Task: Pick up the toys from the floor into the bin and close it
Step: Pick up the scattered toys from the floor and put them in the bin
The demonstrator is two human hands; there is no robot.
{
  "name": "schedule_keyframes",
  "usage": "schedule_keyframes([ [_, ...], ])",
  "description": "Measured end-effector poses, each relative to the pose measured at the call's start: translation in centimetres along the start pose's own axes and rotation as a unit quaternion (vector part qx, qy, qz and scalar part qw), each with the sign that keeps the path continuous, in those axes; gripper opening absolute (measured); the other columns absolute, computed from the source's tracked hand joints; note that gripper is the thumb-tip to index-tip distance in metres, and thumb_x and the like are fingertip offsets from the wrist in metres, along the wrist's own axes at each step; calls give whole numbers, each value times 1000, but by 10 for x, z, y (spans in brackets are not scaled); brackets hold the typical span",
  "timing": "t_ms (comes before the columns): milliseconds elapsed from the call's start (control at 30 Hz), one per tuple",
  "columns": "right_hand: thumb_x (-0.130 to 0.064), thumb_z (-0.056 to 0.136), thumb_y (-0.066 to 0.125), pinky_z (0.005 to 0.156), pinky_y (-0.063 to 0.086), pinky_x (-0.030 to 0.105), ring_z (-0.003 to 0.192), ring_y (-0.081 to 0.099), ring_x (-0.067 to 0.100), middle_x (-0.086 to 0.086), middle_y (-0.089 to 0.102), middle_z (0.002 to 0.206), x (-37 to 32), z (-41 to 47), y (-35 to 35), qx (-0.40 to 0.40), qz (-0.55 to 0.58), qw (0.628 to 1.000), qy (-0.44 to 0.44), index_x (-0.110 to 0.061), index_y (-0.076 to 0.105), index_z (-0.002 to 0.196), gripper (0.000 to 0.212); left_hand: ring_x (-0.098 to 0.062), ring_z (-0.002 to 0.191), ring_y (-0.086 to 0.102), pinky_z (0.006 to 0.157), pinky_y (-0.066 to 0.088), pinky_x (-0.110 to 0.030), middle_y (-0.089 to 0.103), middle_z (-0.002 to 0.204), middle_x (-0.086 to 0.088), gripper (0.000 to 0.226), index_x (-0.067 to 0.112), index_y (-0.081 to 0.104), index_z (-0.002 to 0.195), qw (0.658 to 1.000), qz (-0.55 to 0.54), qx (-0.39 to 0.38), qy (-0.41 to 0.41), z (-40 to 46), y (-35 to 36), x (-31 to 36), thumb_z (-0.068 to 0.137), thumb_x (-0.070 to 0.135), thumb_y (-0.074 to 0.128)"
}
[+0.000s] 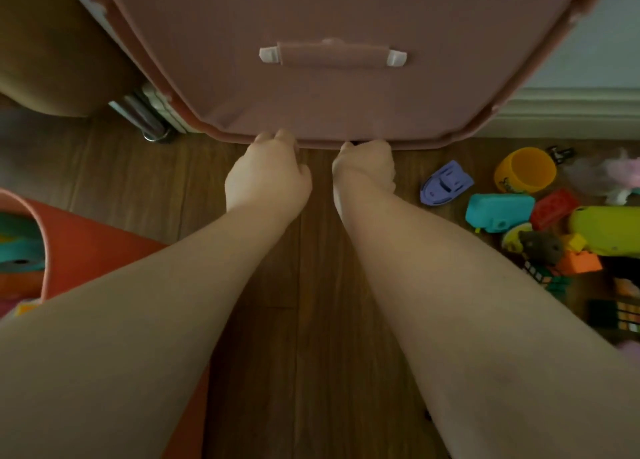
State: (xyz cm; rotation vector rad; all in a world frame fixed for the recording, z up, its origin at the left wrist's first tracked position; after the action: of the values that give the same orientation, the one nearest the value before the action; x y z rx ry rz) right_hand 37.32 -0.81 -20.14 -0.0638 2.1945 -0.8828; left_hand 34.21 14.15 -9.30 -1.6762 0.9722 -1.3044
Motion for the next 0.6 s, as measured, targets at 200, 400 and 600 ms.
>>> schedule_keyframes([
  [200, -33, 86, 58, 68, 45, 30, 70, 56, 20, 4, 61, 78, 4, -19, -7, -116, 39, 991, -59, -11, 58, 77, 23, -16, 86, 47, 67, 41, -32, 53, 112, -6, 27, 12, 54, 116, 999, -32, -40, 1, -21, 15, 1, 90, 17, 48],
  [400, -8, 88, 34, 52, 35, 23, 53, 46, 16, 2, 55, 48, 29, -37, -109, -296, 295, 908, 11, -11, 47, 69, 23, -23, 103, 54, 85, 47, -34, 52, 119, -6, 40, 16, 46, 129, 975, -68, -164, 137, -80, 60, 44, 90, 18, 50],
  [600, -15, 64, 34, 45, 37, 17, 49, 48, 14, 6, 59, 63, 71, -58, -192, -386, 331, 860, -26, -13, 67, 60, 34, -31, 131, 33, 100, 40, -42, 8, 154, -5, 68, 25, 15, 148, 919, 62, -277, 272, -170, 126, 74, 91, 44, 47],
])
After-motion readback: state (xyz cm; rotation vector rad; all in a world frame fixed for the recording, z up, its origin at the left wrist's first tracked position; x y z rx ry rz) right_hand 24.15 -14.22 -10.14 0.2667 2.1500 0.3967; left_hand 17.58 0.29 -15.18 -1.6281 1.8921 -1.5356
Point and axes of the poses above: each hand's wrist, its own z-axis towards the middle knuckle, its own y-axis out of the palm, x = y × z, the point moved 8 cm from there along z, towards the middle knuckle
